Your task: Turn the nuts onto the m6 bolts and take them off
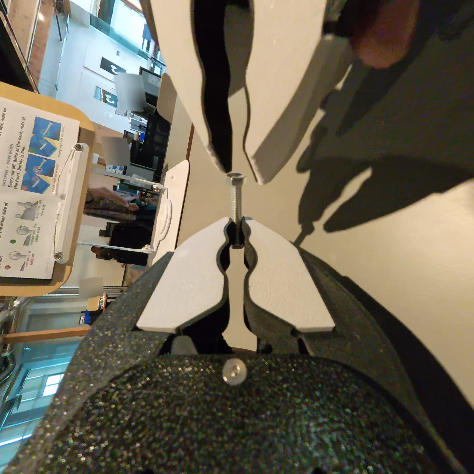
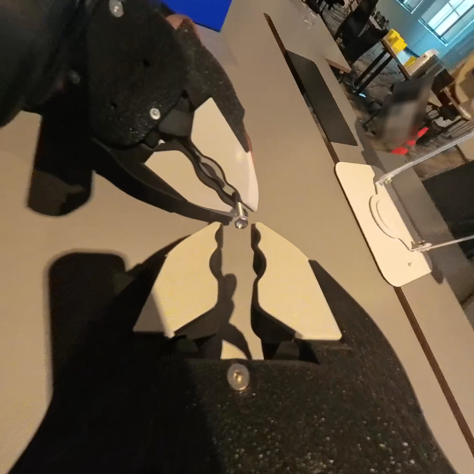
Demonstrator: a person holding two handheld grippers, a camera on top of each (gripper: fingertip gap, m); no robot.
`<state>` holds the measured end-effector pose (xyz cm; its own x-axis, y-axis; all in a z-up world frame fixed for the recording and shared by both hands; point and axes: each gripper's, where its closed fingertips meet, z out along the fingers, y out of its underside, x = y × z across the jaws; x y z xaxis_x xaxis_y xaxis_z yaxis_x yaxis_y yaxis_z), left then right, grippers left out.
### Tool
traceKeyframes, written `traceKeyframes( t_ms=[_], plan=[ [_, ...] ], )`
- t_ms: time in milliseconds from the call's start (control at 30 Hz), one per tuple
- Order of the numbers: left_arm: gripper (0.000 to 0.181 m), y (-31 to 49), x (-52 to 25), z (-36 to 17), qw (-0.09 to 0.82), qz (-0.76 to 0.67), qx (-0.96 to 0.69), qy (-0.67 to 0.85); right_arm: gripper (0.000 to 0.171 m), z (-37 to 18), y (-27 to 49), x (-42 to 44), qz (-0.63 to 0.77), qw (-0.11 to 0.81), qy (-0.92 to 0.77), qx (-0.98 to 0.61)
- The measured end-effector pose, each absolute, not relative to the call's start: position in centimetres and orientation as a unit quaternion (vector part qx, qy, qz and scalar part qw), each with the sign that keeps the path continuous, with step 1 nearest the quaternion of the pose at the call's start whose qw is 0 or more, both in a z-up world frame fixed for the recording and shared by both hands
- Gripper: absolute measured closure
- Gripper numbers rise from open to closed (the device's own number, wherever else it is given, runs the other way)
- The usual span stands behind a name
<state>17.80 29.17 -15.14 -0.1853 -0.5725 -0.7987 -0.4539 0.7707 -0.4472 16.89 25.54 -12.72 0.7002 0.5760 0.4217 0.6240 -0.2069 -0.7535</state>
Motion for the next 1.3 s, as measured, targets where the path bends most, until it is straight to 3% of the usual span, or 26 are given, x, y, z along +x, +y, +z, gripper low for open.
traceKeyframes(
  t_ms=[167,333,433,500,633,767,1033,1300],
  plan=[
    [0.176,29.2,17.8,-15.5,0.542,-0.034,-0.324,0.775,0.161,-13.5,26.2,17.0,-0.017,0.480,-0.340,-0.809],
    [0.176,29.6,17.7,-15.3,0.548,-0.021,-0.323,0.771,0.161,-13.4,26.5,16.6,0.236,0.460,-0.121,-0.847],
    [0.176,29.4,17.8,-15.0,0.552,-0.037,-0.335,0.763,0.158,-12.9,26.4,16.5,0.333,0.455,-0.086,-0.821],
    [0.176,29.6,17.8,-15.0,0.550,-0.045,-0.344,0.759,0.135,-13.4,26.3,16.7,0.300,0.444,-0.125,-0.835],
    [0.176,29.9,17.6,-15.0,0.544,-0.059,-0.358,0.756,0.122,-13.5,26.4,18.4,0.079,0.469,-0.259,-0.841],
    [0.176,29.7,17.6,-15.2,0.538,-0.066,-0.356,0.761,0.133,-12.5,26.2,18.1,-0.037,0.499,-0.349,-0.792],
    [0.176,28.7,17.8,-15.3,0.538,-0.063,-0.329,0.773,0.161,-13.2,26.0,17.0,-0.035,0.490,-0.374,-0.787],
    [0.176,29.6,17.8,-14.9,0.556,-0.016,-0.322,0.766,0.160,-13.2,26.4,16.6,0.262,0.459,-0.120,-0.840]
  ],
)
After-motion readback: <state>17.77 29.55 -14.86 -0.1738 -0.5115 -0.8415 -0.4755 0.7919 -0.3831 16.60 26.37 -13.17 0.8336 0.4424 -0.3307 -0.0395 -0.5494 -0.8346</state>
